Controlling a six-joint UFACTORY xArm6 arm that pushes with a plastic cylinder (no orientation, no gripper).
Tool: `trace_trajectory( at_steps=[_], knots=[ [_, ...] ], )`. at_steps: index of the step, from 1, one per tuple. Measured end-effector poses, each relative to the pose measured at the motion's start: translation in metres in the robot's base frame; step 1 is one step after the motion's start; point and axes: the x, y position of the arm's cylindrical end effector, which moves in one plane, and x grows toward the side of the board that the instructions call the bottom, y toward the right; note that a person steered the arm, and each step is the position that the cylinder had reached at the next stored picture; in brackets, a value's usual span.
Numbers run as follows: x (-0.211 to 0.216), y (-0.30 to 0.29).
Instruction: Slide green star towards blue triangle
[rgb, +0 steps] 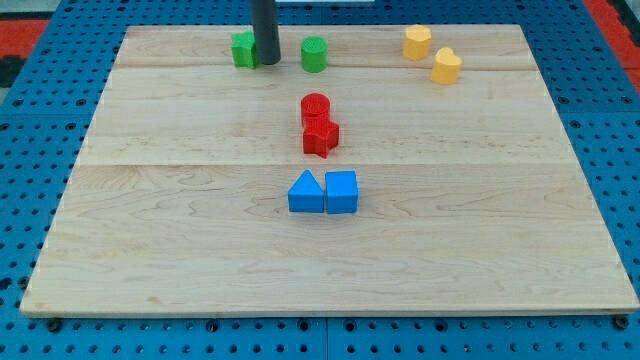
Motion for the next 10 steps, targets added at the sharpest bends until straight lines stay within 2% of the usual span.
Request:
trace_trajectory(
  at_steps=[2,3,4,5,6,7,8,9,10],
  knots=[
    [0.011,0.059],
    [-0.011,0.057],
    [0.011,-0.022],
    [0.071,-0.115],
    [0.024,-0.168],
    [-0.054,-0.158],
    [-0.065,-0.072],
    [-0.041,-0.034],
    [0.008,-0.040]
  ],
)
